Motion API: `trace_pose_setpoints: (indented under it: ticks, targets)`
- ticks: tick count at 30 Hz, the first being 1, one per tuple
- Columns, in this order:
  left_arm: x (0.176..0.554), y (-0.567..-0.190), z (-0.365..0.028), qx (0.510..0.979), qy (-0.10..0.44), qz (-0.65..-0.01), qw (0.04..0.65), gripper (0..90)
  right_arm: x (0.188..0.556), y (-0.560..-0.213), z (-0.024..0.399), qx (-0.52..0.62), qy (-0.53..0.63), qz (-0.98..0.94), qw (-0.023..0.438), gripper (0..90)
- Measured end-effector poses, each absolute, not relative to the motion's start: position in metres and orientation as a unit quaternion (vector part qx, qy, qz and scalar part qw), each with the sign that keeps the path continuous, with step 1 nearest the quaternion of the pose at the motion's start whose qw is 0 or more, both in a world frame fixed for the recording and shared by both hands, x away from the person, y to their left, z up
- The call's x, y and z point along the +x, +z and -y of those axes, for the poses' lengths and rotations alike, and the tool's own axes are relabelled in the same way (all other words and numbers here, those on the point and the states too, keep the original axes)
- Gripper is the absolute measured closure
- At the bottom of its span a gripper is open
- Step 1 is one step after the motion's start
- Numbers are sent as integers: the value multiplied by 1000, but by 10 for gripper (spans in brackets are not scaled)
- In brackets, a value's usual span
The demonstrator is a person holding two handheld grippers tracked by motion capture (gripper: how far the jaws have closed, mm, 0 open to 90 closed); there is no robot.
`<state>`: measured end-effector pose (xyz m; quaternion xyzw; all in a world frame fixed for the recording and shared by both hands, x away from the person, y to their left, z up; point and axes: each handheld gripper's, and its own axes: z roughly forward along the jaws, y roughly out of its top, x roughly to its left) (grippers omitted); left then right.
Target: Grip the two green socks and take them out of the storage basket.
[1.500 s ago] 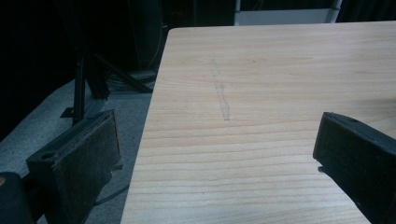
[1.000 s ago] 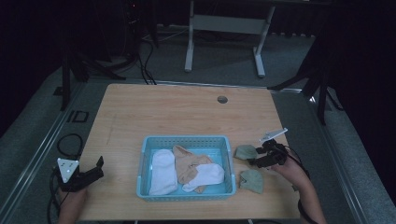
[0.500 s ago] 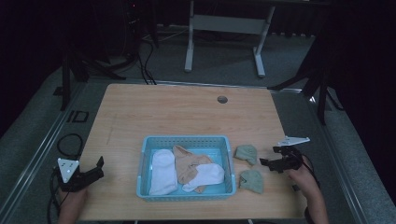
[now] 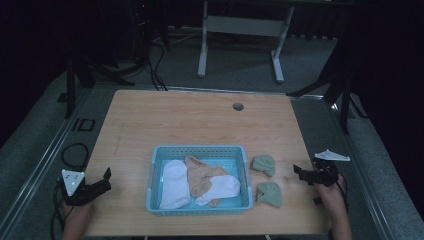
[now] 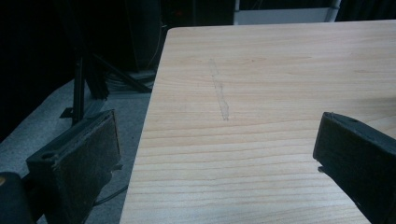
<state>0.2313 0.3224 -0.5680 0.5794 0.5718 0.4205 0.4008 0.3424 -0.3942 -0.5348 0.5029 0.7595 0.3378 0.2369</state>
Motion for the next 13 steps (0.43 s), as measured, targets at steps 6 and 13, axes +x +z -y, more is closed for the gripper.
trace_pose_setpoints:
  ticks: [6, 13]
  targets:
    - [231, -568, -323, 579, 420, -572, 402, 4, 342, -544, 402, 517, 346, -747, 235, 105]
    - [231, -568, -322, 578, 421, -571, 403, 3, 343, -551, 403, 515, 339, -753, 230, 105]
